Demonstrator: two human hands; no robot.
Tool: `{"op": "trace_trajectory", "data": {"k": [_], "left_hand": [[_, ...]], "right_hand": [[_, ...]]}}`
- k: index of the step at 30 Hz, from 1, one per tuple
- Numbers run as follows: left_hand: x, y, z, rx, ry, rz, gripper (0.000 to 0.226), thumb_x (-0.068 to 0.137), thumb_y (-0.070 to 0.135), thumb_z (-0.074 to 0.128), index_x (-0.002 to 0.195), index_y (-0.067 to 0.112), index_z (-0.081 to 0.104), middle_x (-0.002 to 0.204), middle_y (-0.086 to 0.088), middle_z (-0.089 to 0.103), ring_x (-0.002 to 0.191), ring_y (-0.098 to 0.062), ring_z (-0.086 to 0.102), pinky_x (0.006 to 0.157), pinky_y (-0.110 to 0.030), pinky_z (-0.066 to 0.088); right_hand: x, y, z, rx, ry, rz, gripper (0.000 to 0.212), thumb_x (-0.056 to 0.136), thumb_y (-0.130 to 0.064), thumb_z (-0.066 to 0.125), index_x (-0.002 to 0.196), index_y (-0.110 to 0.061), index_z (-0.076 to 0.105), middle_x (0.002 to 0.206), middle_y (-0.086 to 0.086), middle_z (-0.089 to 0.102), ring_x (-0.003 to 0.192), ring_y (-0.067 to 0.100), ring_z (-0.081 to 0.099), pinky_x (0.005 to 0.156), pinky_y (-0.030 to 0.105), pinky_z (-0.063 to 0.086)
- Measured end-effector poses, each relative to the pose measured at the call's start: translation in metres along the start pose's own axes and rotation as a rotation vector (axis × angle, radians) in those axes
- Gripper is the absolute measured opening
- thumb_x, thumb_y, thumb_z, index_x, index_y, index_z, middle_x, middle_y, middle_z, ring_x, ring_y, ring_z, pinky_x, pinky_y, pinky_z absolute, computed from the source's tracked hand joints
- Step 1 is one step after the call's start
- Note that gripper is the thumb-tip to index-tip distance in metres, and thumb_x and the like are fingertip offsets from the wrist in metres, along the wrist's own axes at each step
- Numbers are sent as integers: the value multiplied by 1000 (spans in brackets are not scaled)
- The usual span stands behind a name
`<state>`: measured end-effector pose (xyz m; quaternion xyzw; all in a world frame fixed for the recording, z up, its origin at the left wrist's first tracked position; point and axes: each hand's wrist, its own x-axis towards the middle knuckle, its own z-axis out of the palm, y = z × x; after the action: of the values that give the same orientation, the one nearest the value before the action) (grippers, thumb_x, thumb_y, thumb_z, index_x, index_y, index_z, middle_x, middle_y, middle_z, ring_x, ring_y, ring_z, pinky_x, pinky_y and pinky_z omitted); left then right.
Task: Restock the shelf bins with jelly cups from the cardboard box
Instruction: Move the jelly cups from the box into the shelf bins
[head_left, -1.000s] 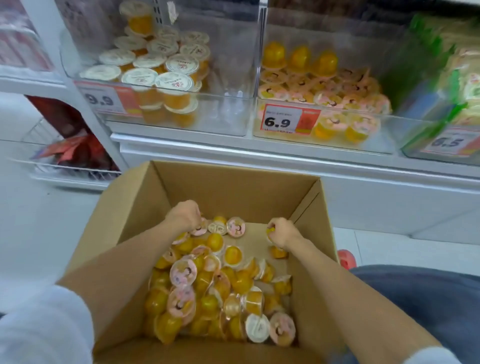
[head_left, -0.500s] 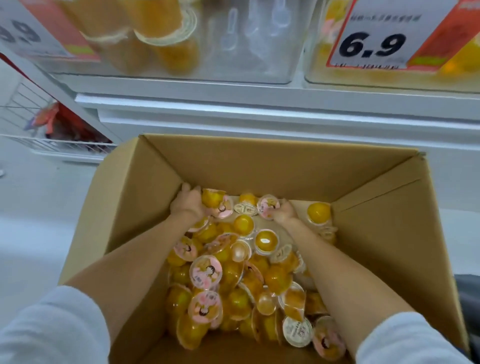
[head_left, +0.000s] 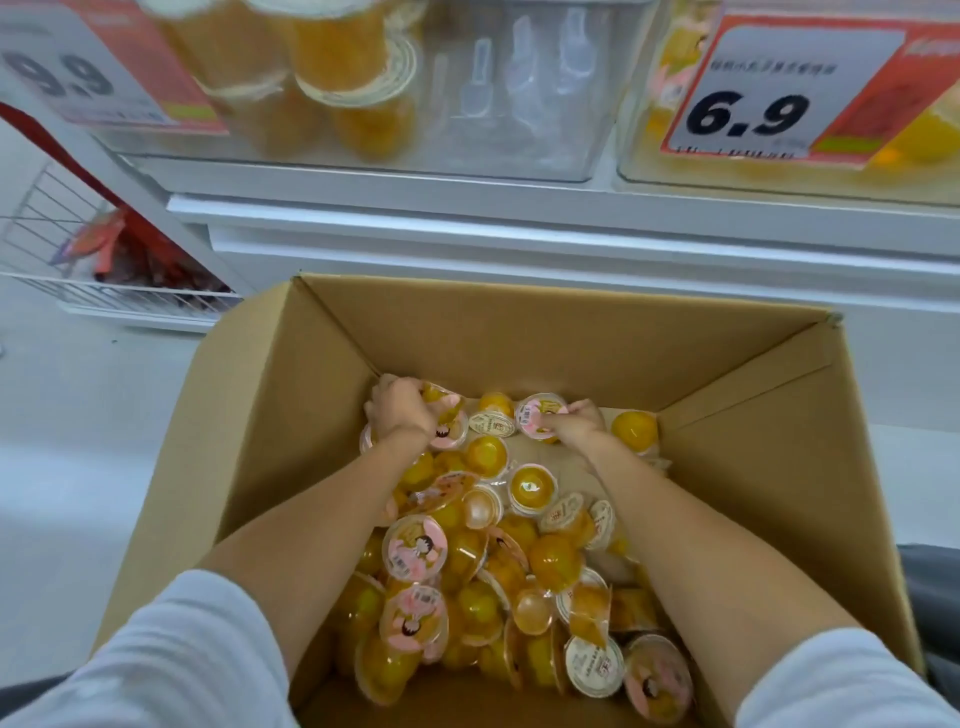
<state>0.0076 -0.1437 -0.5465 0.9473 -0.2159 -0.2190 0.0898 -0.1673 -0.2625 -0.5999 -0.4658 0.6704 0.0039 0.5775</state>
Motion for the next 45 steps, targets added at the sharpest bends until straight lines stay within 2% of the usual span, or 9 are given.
{"op": "trace_trajectory", "data": {"k": [7,11,20,24,27,30,33,37,45], "left_hand": [[-46,28,-51,-785,-449,-32,55,84,35,72,130,8,56,112,-13,67,82,-26,67,78,-38,55],[-90,54,-115,-1169,-881,-3,61,94,30,56,147,10,33,141,-15,48,107,-28,67,96,-36,52],[-185,144,-219,-1424,-1209,216,52,88,24,56,135,2,48,133,-26,51,112,-41,60,83,-34,59],[-212,200,-254,-1324,-1128,380,41,96,20,52,134,7,50,130,-20,56,111,-39,59,79,-36,60],[-216,243,-271,-1347,-982,490,30,99,5,45,128,10,54,122,-19,61,106,-29,62,75,-38,61],[-210,276,-284,-1280,-783,590,31,98,7,50,129,12,53,120,-15,63,99,-25,66,69,-35,61],[-189,300,-282,-1153,-453,578,33,92,6,61,124,13,55,123,-13,60,104,-29,64,73,-41,60],[-156,317,-278,-942,-75,565,47,81,6,72,125,16,57,124,-10,58,111,-31,59,87,-47,56],[-135,338,-261,-1120,-339,457,52,85,2,67,133,12,49,127,-12,54,115,-34,58,86,-51,55]], "right_hand": [[-71,-37,-40,275,-198,9,42,81,-6,74,116,-5,51,117,15,60,102,26,64,67,31,57],[-130,-65,-79,199,-91,-193,29,80,-15,69,108,-10,64,99,13,69,74,19,62,53,25,46],[-266,-122,-203,47,191,-681,24,88,-23,59,88,-1,70,67,5,56,61,17,50,47,24,39],[-295,-148,-266,12,473,-964,17,85,-19,63,84,-2,68,70,9,57,70,23,51,64,33,43],[-301,-167,-313,-128,790,-1118,27,85,-25,60,109,-13,63,101,9,61,93,23,55,82,37,46],[-291,-185,-349,-396,940,-1090,20,87,-25,57,103,-14,62,96,5,60,88,25,56,71,35,43],[-275,-203,-365,-756,908,-861,24,91,-24,49,77,-9,62,78,10,64,77,35,62,61,34,44],[-253,-225,-356,-1004,880,-620,19,93,-12,52,108,-4,61,116,17,58,111,35,53,82,39,47],[-225,-236,-371,-933,459,-480,32,94,-31,51,102,0,59,100,11,58,91,28,55,74,29,43]]}}
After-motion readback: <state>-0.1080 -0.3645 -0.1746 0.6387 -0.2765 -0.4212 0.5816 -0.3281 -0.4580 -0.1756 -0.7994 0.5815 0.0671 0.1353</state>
